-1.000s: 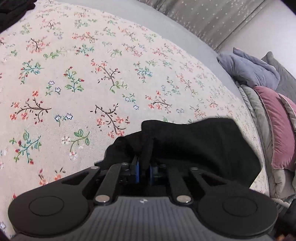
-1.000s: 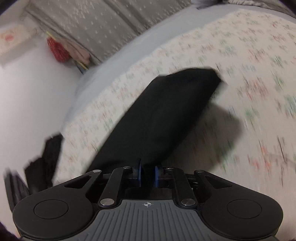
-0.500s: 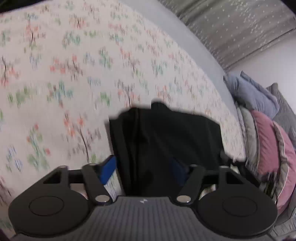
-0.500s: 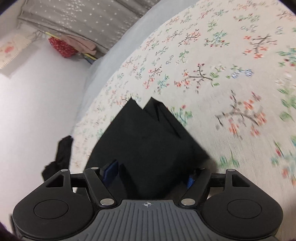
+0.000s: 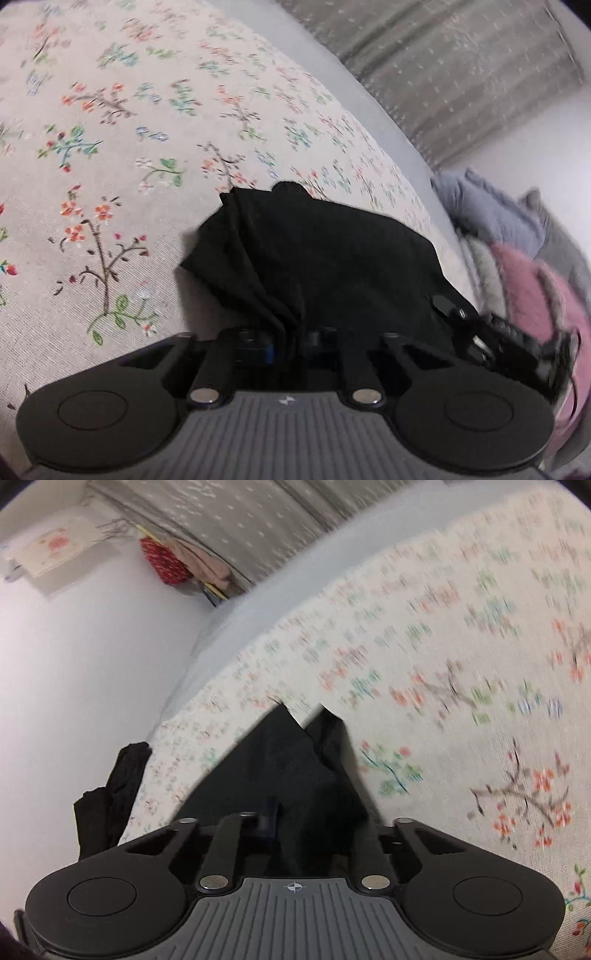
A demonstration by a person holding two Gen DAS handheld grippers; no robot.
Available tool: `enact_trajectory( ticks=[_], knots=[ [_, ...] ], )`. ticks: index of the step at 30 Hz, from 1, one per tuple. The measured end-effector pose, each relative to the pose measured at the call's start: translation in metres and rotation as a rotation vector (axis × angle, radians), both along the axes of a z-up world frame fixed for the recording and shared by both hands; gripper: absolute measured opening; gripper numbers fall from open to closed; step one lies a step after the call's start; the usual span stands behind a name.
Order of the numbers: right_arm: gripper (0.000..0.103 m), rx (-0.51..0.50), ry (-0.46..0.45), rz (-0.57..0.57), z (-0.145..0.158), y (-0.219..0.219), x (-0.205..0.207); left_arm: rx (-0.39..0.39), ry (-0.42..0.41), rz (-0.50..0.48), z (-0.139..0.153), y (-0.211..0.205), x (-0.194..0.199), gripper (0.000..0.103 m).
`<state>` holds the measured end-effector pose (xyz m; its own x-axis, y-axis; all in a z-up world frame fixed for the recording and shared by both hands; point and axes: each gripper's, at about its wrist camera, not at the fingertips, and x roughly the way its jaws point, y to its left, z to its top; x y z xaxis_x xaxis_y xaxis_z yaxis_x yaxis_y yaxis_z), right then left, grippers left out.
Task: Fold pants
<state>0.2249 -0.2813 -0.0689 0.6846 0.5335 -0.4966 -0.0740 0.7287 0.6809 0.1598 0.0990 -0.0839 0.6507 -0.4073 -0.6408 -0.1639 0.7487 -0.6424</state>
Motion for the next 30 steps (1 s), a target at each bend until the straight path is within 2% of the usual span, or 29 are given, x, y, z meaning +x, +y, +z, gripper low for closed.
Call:
enact_trajectory(
  ticks=[1, 4, 6, 11, 14, 16, 18, 20, 21, 22, 23, 24, 25, 27, 30],
  knots=[
    [0.012, -0.031, -0.030, 0.004, 0.011, 0.004, -0.003, 0.012, -0.007, -0.004, 0.006, 0.003, 0.002, 0.025],
    [0.010, -0.122, -0.133, 0.021, 0.040, 0.020, -0.010, 0.113, -0.090, -0.015, 0.034, 0.004, 0.012, 0.024],
    [0.009, -0.171, -0.189, 0.013, 0.056, 0.030, -0.013, 0.152, -0.108, -0.033, 0.053, 0.007, 0.029, 0.024],
    [0.008, -0.195, -0.370, -0.033, 0.088, 0.036, -0.014, 0.222, -0.260, -0.066, 0.106, 0.012, 0.072, 0.024],
    [0.009, -0.187, -0.418, -0.088, 0.093, 0.036, -0.006, 0.283, -0.285, -0.113, 0.120, 0.003, 0.104, 0.025],
    [0.009, -0.178, -0.382, -0.128, 0.081, 0.033, 0.007, 0.317, -0.259, -0.144, 0.108, -0.006, 0.128, 0.025],
    [0.009, -0.181, -0.308, -0.168, 0.055, 0.034, 0.023, 0.376, -0.207, -0.173, 0.078, -0.019, 0.153, 0.026],
    [0.011, -0.206, -0.150, -0.172, 0.016, 0.037, 0.040, 0.487, -0.139, -0.217, 0.039, -0.032, 0.170, 0.031],
    [0.016, -0.188, -0.063, -0.153, -0.004, 0.036, 0.046, 0.501, -0.113, -0.212, 0.023, -0.032, 0.173, 0.034],
    [0.018, -0.140, -0.025, -0.156, -0.019, 0.032, 0.044, 0.485, -0.131, -0.190, 0.017, -0.026, 0.168, 0.038],
    [0.019, -0.076, -0.026, -0.177, -0.025, 0.025, 0.037, 0.468, -0.151, -0.166, 0.016, -0.022, 0.164, 0.044],
    [0.023, -0.035, -0.017, -0.190, -0.027, 0.018, 0.033, 0.462, -0.151, -0.152, 0.017, -0.018, 0.162, 0.049],
    [0.028, -0.014, -0.001, -0.198, -0.026, 0.012, 0.032, 0.469, -0.143, -0.142, 0.018, -0.015, 0.160, 0.058],
    [0.036, -0.013, 0.027, -0.220, -0.018, 0.002, 0.031, 0.502, -0.139, -0.122, 0.023, -0.005, 0.154, 0.068],
    [0.036, -0.108, 0.067, -0.251, -0.007, -0.006, 0.030, 0.561, -0.125, -0.094, 0.029, 0.007, 0.147, 0.074]
  ],
)
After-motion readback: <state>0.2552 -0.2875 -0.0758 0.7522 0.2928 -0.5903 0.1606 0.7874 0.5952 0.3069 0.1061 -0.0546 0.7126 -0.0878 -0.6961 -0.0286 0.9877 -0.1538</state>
